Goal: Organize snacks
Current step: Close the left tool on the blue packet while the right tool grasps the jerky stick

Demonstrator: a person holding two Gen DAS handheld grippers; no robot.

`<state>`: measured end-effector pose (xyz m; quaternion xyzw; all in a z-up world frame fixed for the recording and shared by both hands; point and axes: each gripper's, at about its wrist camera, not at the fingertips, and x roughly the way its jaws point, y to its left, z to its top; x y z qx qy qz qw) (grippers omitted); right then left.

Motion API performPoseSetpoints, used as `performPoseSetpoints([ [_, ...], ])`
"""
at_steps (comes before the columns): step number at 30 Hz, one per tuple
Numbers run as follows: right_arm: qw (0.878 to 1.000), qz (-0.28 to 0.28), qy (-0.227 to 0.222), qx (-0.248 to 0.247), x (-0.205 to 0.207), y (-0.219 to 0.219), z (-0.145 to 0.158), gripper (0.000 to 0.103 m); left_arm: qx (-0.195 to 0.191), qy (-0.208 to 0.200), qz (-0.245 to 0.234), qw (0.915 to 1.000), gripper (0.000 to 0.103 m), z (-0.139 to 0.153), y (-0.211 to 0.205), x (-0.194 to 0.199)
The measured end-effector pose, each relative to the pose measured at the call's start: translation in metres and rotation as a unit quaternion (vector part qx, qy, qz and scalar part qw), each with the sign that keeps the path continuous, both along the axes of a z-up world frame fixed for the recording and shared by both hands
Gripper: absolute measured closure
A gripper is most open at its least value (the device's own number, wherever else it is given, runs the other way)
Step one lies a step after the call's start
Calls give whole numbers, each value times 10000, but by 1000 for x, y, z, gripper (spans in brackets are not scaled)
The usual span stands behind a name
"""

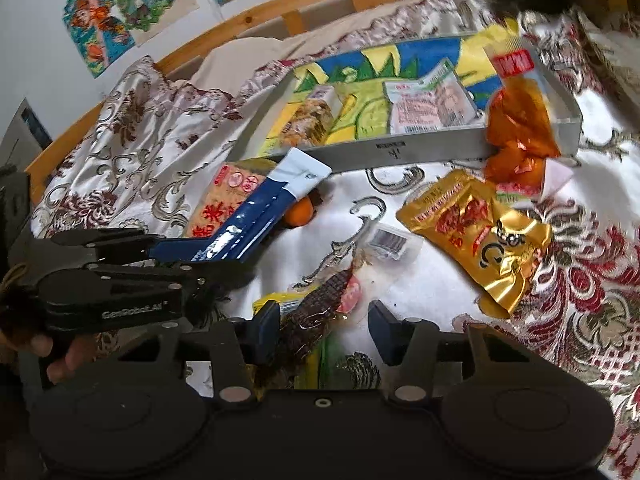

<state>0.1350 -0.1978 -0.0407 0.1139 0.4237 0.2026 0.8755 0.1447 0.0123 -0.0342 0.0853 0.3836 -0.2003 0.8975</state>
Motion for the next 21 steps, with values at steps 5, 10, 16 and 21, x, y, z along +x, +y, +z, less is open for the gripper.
performPoseSetpoints([
  [5, 9999, -70, 122, 88, -5, 1, -5, 40, 321, -190, -208, 9991, 47, -2, -7, -2],
  [10, 9998, -111, 186, -26, -8, 6, -5, 38, 649, -312, -289, 9970, 43, -6, -18, -7],
  [16, 9996, -189, 210, -68, -10, 10, -5, 55, 911, -386, -302, 9946, 49, -7, -23, -11],
  [21, 9985, -354, 378, 161, -10, 6, -3, 71, 995, -331, -336, 9939, 61, -4, -25, -14],
])
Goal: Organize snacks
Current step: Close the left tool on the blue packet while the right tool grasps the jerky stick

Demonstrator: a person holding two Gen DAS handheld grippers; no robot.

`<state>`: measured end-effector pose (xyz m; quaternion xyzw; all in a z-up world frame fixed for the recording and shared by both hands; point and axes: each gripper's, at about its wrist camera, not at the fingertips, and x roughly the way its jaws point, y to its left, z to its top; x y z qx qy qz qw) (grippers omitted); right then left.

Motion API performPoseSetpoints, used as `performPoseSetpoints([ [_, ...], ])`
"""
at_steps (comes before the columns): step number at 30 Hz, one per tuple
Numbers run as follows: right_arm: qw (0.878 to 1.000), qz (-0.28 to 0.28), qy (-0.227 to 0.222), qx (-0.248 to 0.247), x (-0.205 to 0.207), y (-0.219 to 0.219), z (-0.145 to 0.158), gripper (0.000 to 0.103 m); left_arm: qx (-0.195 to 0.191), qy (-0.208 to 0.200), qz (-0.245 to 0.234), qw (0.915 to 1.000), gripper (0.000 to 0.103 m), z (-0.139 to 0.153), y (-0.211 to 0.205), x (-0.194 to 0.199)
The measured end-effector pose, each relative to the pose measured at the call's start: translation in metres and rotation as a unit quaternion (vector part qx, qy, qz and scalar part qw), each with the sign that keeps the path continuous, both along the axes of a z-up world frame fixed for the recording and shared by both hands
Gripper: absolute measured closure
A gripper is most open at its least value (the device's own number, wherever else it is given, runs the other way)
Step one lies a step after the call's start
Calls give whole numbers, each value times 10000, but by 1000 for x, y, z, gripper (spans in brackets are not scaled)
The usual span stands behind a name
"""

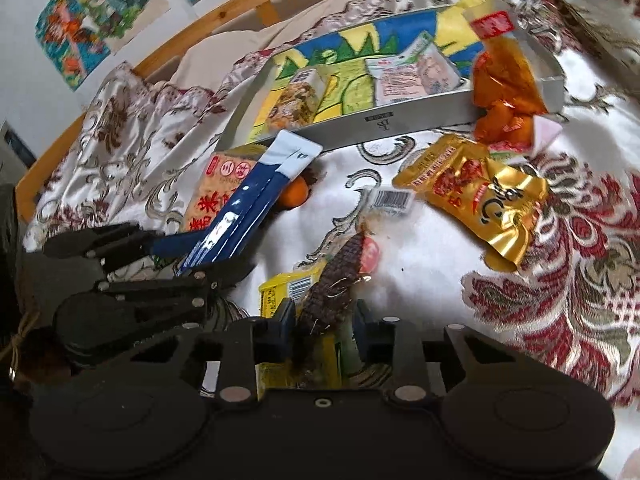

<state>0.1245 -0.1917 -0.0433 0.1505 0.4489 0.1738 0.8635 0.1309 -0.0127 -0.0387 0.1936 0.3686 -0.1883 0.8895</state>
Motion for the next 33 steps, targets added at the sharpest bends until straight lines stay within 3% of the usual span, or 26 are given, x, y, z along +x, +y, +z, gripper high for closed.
performPoseSetpoints([
  [7, 9999, -52, -125, 1, -6, -4, 7, 78, -234, 81, 89, 9997, 65, 8, 3, -3],
  [14, 9985, 277, -355, -304, -15, 7, 15, 82, -277, 221, 155, 9993, 70, 8, 1, -4],
  [21, 9975, 282, -512, -405, -16, 6, 22, 91, -1123, 774, 474, 9895, 72, 14, 16, 6],
  [33, 9956, 300, -683, -573, -22, 1, 26, 92, -1337, 677, 600, 9869, 72, 21, 14, 3],
])
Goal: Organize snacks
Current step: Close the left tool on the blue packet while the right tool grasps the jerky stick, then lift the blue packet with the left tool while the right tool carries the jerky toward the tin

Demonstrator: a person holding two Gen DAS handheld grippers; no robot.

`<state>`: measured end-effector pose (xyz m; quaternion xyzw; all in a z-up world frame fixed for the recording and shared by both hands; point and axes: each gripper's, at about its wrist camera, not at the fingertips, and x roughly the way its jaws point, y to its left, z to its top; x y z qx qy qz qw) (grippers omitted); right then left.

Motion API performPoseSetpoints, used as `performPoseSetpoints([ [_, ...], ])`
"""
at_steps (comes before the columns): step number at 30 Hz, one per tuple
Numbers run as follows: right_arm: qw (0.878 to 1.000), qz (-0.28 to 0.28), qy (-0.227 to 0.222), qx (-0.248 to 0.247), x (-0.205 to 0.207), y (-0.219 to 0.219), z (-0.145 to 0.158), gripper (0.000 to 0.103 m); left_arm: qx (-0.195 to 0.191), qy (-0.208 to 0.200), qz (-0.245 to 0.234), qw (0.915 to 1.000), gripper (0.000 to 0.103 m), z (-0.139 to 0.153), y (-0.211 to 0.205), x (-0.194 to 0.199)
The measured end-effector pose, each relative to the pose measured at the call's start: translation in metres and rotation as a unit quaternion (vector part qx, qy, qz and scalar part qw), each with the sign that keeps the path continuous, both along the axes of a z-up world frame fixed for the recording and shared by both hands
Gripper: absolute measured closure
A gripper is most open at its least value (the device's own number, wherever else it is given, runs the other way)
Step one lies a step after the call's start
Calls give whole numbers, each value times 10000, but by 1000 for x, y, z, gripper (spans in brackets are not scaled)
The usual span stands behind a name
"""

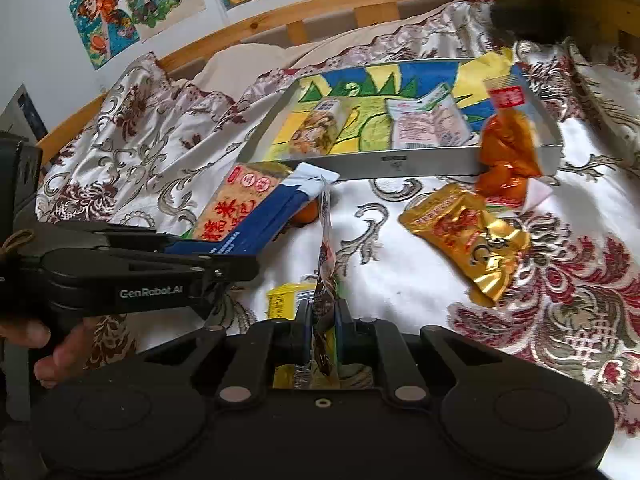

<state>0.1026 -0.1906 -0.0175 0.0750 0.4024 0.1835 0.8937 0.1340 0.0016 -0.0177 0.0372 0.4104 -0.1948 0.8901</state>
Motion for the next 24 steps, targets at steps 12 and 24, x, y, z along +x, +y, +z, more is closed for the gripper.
performPoseSetpoints([
  [12, 9990, -233, -354, 119, 0, -19, 22, 92, -115, -277, 259, 9992, 72, 18, 1, -4],
  [24, 9962, -354, -794, 85, 53, -28, 45, 92, -242, -607, 463, 9968, 72, 43, 2, 19],
])
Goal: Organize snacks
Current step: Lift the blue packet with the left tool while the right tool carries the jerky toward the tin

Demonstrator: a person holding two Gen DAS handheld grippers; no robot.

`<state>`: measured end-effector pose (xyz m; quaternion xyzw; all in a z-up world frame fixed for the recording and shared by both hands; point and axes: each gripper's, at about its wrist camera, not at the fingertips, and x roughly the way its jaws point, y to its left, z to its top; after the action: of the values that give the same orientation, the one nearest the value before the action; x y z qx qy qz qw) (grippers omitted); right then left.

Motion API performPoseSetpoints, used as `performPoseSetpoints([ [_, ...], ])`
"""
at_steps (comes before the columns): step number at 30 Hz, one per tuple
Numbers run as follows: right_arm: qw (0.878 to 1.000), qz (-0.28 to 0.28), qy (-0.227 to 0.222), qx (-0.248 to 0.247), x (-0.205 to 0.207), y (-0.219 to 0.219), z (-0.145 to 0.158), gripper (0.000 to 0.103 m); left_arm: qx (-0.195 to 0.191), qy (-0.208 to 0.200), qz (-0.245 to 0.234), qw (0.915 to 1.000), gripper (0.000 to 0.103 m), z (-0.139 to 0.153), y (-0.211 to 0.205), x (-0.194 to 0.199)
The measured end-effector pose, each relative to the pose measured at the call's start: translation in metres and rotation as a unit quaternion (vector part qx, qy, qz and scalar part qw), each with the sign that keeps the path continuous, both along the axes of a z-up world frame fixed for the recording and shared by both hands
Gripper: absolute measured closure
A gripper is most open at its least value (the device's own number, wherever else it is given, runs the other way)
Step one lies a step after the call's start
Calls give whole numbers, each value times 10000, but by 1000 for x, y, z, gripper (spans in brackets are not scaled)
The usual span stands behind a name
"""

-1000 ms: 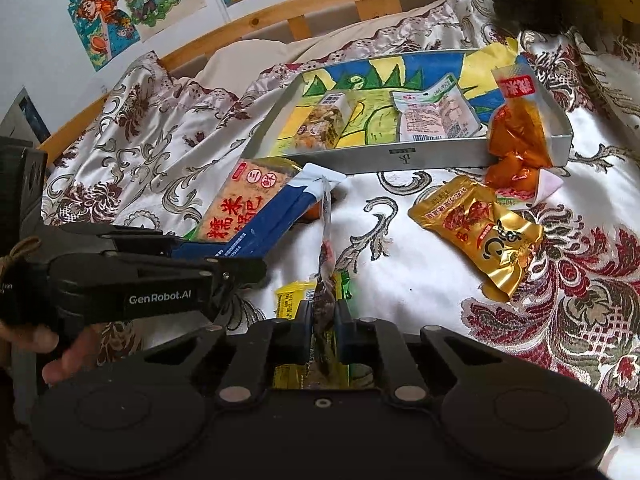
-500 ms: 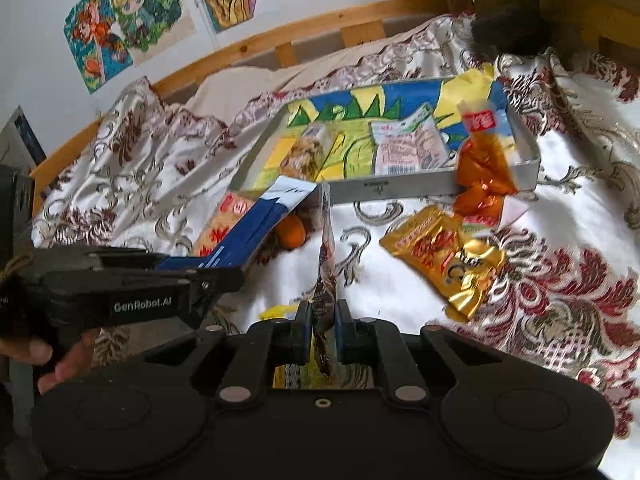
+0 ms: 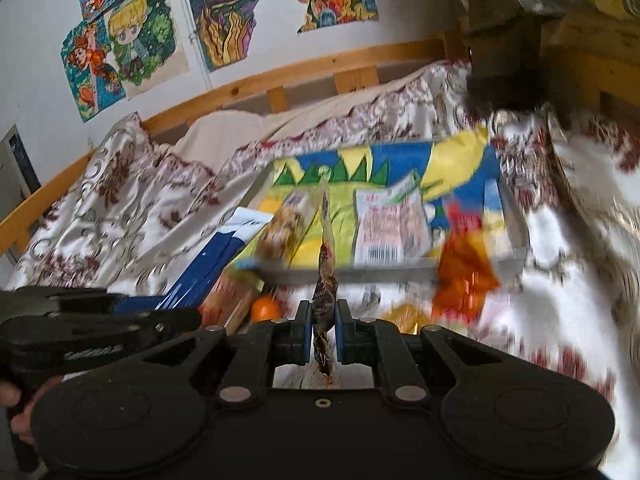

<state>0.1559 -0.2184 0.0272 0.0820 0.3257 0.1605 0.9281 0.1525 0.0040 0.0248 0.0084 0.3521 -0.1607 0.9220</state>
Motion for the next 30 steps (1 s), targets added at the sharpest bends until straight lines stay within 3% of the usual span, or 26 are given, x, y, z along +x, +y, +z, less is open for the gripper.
performPoseSetpoints([
  [9, 9991, -157, -241, -317, 101, 0, 12, 92, -116, -386, 411, 9983, 72, 7, -7, 106],
  [14, 9991, -238, -54, -357, 145, -2, -5, 92, -297, -207, 448, 9983, 72, -7, -20, 160],
  [19, 9988, -191, 48, -455, 165, -2, -22, 92, -220, -140, 294, 9992, 72, -23, -41, 180],
  [30, 9969, -12, -120, -776, 169, 3, -38, 91, -113, 107, 277, 9995, 72, -55, -56, 187],
])
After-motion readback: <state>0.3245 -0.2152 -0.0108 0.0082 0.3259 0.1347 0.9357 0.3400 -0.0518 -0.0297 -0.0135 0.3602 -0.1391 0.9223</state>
